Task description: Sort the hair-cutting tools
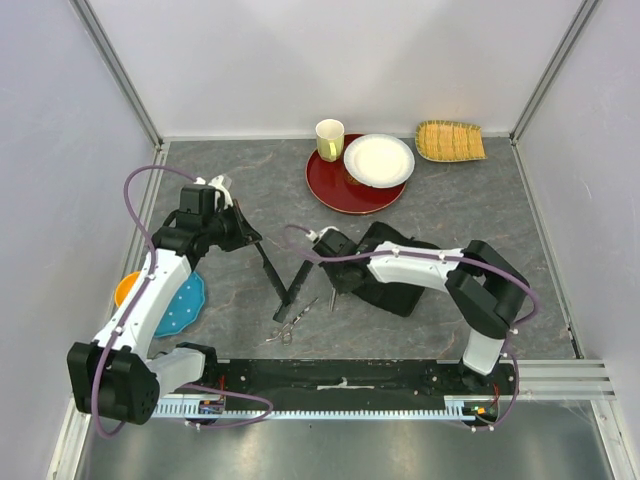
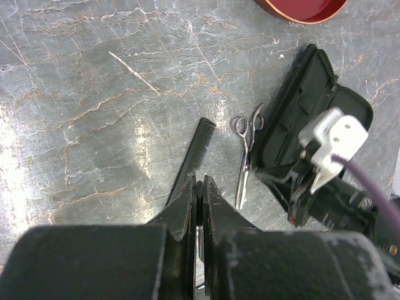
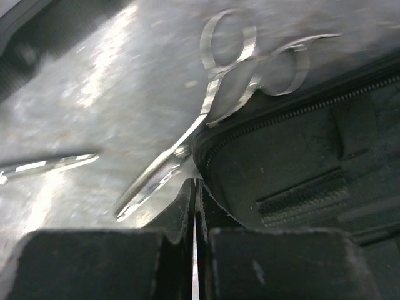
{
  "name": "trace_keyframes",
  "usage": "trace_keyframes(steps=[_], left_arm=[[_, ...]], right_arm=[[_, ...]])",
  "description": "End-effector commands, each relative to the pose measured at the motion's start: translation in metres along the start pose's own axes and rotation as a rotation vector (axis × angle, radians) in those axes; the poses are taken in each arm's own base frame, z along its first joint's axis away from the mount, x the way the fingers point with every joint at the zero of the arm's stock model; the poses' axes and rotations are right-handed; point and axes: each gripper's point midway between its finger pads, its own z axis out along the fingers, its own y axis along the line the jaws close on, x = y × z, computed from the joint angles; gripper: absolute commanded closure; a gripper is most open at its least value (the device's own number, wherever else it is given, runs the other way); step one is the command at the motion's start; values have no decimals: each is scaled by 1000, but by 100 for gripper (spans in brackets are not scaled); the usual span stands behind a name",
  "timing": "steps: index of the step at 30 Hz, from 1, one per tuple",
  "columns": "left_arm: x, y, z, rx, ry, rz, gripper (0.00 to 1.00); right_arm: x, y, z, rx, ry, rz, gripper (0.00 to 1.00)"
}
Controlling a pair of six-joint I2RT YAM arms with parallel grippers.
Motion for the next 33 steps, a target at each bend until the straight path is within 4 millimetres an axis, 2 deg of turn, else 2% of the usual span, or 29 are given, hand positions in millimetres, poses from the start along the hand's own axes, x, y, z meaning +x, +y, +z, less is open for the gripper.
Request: trace_keyframes(steps=[1, 5, 8, 9, 13, 16, 17, 19, 20, 24, 25, 26, 27, 28, 31, 33], left_arm=[[-22, -11, -19, 14, -74, 60, 98], [-23, -12, -22, 13, -80, 63, 98], [-23, -11, -22, 11, -78, 65, 98], [-24, -12, -23, 15, -79, 67, 98], [-25, -15, -25, 25, -84, 73, 98], [-25, -18, -26, 40, -81, 69, 98], [-23, -20, -26, 54, -76, 69, 98], [-24, -24, -25, 75, -78, 74, 98], [-22, -26, -24, 90, -69, 73, 98], [-18, -36, -22, 152, -45, 69, 98], [-20, -39, -21, 170, -49, 71, 98], [-18, -42, -20, 192, -37, 68, 98], [-17, -44, -20, 201, -32, 62, 98], [-18, -45, -18, 207, -34, 58, 98], [-16, -48, -17, 228, -20, 53, 98], [-16, -49, -16, 233, -17, 49, 98]], right_arm=[[-42, -50, -2, 186, -115, 122, 100], [-61, -79, -2, 244, -141, 171, 100], [-74, -86, -4, 225, -155, 208, 100], [-78, -82, -6, 192, -160, 212, 100], [-101, -76, -36, 141, -243, 258, 94], [-101, -95, -57, 162, -268, 361, 87], [-98, -110, -62, 189, -271, 404, 85], [-86, -138, -77, 287, -274, 458, 72], [-81, -156, -83, 337, -276, 506, 60], [-45, -214, -104, 522, -244, 618, 33], [-38, -225, -106, 541, -233, 646, 32], [-27, -245, -108, 568, -217, 704, 30], [-17, -255, -106, 580, -197, 734, 30], [-7, -274, -108, 609, -183, 788, 30], [15, -301, -98, 634, -116, 849, 37], [26, -308, -84, 637, -57, 859, 43]])
